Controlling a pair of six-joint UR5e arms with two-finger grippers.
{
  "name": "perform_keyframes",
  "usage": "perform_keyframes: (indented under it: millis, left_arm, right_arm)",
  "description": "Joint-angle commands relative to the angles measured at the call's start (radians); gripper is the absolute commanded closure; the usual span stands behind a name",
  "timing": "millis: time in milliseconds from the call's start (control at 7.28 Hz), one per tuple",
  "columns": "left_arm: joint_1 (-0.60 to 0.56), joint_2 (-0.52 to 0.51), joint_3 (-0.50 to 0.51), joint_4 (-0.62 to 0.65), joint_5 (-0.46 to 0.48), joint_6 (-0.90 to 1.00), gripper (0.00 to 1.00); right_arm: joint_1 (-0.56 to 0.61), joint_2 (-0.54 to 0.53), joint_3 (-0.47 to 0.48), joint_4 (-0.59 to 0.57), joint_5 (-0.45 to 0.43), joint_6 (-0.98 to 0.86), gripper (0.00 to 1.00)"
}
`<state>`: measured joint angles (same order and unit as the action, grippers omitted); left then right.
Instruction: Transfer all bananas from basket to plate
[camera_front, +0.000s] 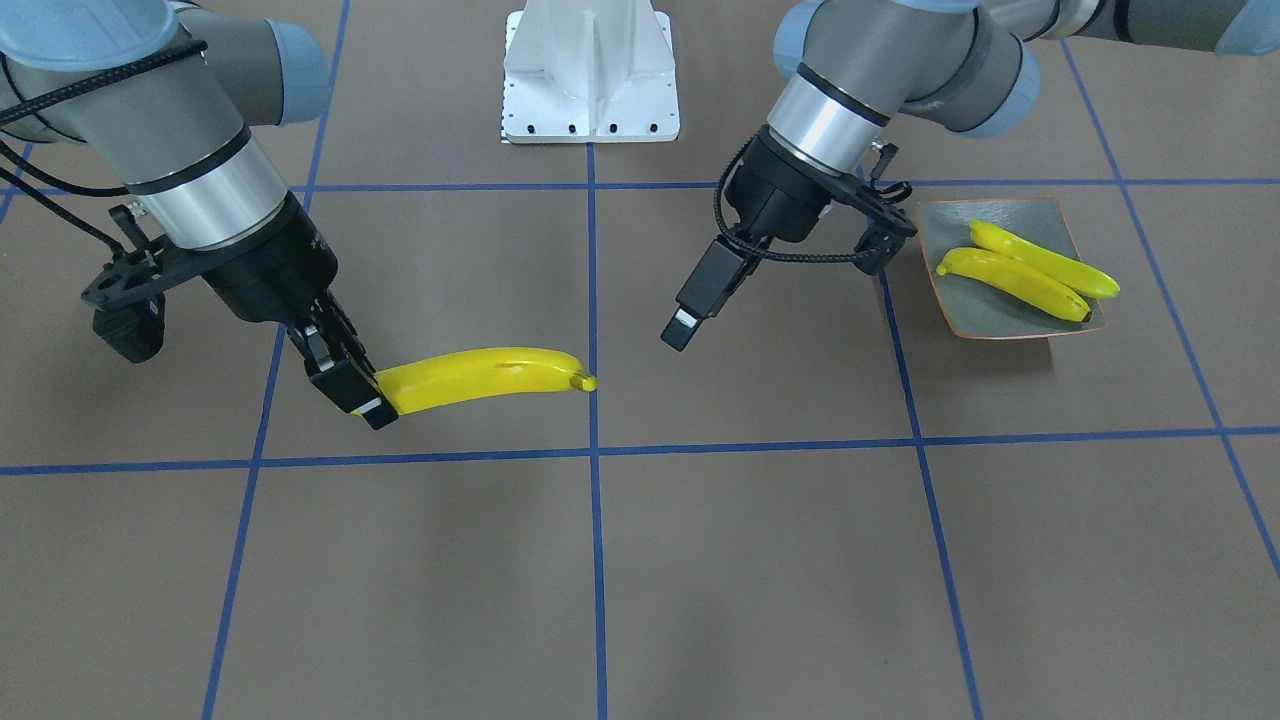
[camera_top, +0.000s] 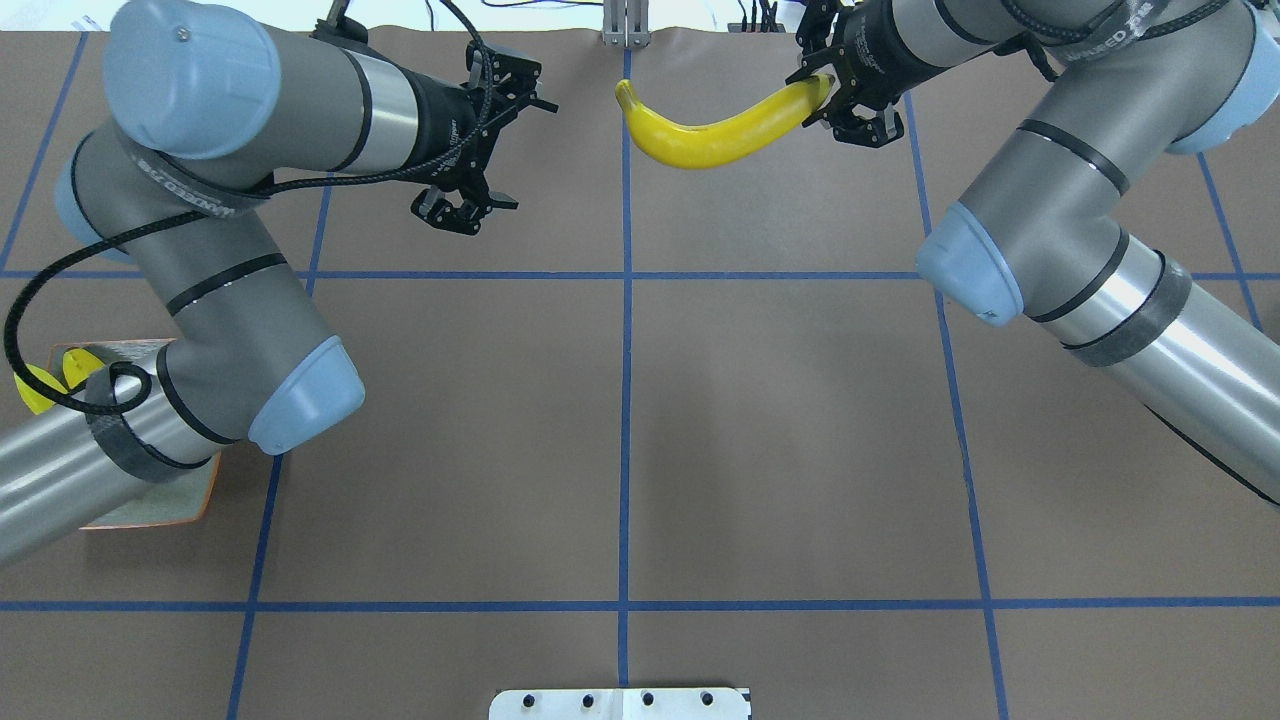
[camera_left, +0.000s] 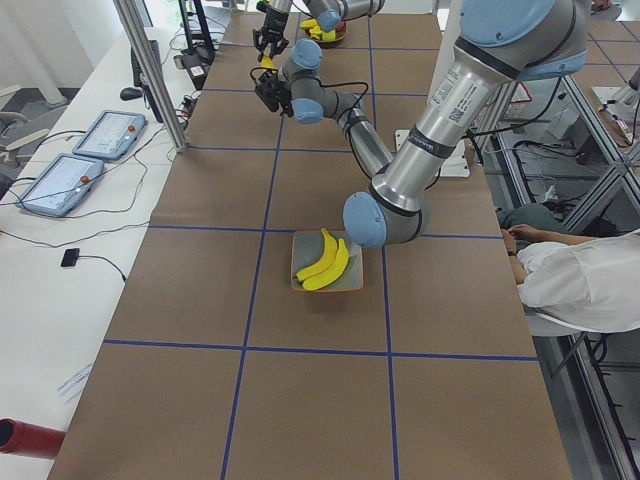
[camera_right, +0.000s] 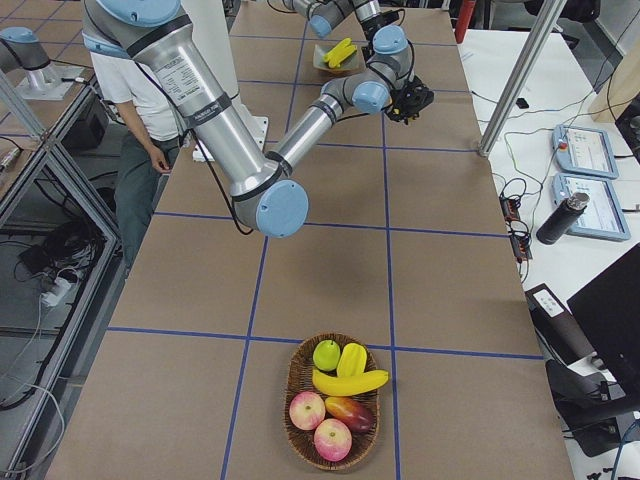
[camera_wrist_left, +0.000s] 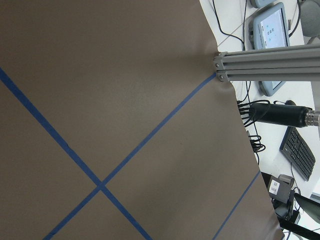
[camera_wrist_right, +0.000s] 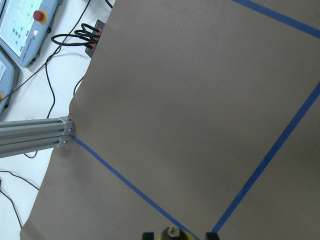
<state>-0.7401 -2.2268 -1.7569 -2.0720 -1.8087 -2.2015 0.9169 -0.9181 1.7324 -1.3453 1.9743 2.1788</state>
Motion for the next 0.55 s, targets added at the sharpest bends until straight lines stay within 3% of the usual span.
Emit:
perform_keyframes:
  millis: [0,412]
  left_arm:
    - [0.041,-0.045,0.0,0.018,0.068,-0.006,0.0]
    - [0.077,-0.085,0.022,0.024,0.147,-0.023,0.0]
  right_arm:
    - [-0.045,0.083,0.003,-0.16,-0.104,0.053,1.0]
    - [-0.061,0.093,0.027,-0.183,-0.107,0.108,1.0]
